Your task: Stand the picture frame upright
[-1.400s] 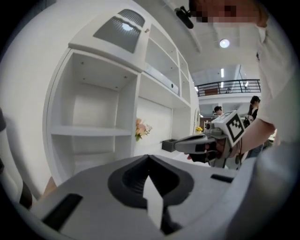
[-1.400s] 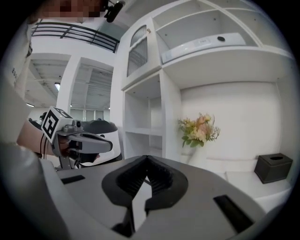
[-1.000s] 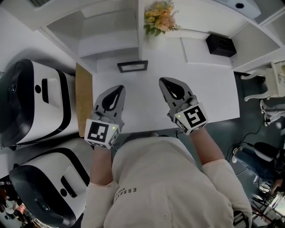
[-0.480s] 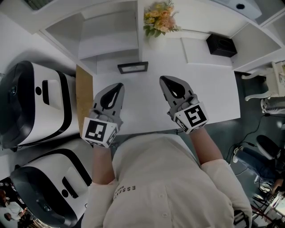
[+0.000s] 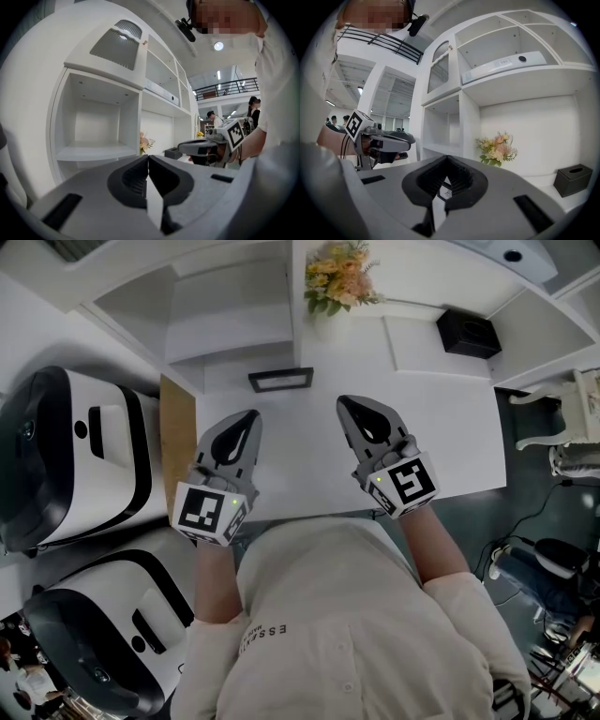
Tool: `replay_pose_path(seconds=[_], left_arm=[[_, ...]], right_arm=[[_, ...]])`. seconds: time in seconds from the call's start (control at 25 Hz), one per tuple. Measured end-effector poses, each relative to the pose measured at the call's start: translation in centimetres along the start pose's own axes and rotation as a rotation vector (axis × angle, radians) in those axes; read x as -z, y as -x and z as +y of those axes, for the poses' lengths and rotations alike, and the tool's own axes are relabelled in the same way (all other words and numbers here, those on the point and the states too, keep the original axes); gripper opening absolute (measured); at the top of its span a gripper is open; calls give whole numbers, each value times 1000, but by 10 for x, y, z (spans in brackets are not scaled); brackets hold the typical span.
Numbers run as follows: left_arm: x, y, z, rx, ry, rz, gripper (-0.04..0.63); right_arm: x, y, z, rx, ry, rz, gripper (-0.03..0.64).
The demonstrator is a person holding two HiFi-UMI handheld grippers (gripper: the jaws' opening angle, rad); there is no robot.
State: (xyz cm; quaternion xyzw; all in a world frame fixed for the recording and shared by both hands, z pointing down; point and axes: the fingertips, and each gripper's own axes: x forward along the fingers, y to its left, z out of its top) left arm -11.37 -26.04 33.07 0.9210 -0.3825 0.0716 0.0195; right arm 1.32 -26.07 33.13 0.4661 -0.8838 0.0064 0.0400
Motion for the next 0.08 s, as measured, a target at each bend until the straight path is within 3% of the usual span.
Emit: replay_pose_path(seconds=[0.08], left_arm=[[-3,-1,2,-2,-4,-6,2]], right_arm=[[-2,-2,0,-2,6,-1,14]])
